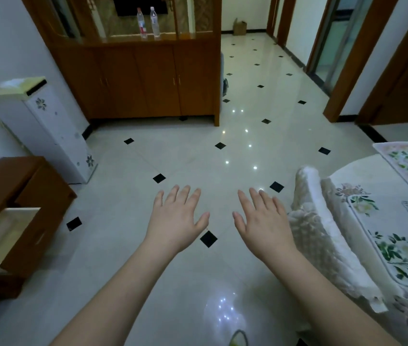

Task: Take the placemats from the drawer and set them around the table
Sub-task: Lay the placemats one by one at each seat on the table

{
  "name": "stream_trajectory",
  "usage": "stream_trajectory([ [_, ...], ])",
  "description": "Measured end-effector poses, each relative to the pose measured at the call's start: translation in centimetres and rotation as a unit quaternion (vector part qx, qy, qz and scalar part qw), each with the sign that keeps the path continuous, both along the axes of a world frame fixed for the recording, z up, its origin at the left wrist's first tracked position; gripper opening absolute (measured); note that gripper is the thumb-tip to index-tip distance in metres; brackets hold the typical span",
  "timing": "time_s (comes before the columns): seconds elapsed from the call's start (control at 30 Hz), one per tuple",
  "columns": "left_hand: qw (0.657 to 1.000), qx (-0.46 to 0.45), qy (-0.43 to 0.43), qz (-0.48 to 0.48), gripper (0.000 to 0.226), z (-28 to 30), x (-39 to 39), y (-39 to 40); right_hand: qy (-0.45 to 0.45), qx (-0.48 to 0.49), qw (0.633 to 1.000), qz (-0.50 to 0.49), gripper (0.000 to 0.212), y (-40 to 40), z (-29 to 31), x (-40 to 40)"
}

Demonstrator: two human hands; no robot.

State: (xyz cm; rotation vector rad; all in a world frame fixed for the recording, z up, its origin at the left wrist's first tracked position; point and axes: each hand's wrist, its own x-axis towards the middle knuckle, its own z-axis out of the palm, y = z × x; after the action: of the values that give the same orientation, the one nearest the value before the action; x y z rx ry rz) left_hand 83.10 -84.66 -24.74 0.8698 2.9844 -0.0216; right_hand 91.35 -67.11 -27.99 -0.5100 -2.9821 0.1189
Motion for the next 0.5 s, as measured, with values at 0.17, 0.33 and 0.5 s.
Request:
stream_trajectory([
  [0.17, 0.999, 0.006, 0.017, -0.035, 0.095, 1.8, -5.8, 6.2, 0.003, -0.011, 1.000, 0.003, 0.060, 5.0, 0.6, -6.7],
  [0.33, 0.998, 0.030, 0.023, -0.056, 0.092, 3.1, -10.7, 10.1, -0.021, -0.014, 1.000, 0.014, 0.067, 8.8, 0.6, -12.2],
  [0.5, 0.997, 0.035, 0.014, -0.061, 0.090, 1.8, -18.4, 12.9, -0.016, -0.013, 1.000, -0.004, 0.067, 11.4, 0.4, -18.0],
])
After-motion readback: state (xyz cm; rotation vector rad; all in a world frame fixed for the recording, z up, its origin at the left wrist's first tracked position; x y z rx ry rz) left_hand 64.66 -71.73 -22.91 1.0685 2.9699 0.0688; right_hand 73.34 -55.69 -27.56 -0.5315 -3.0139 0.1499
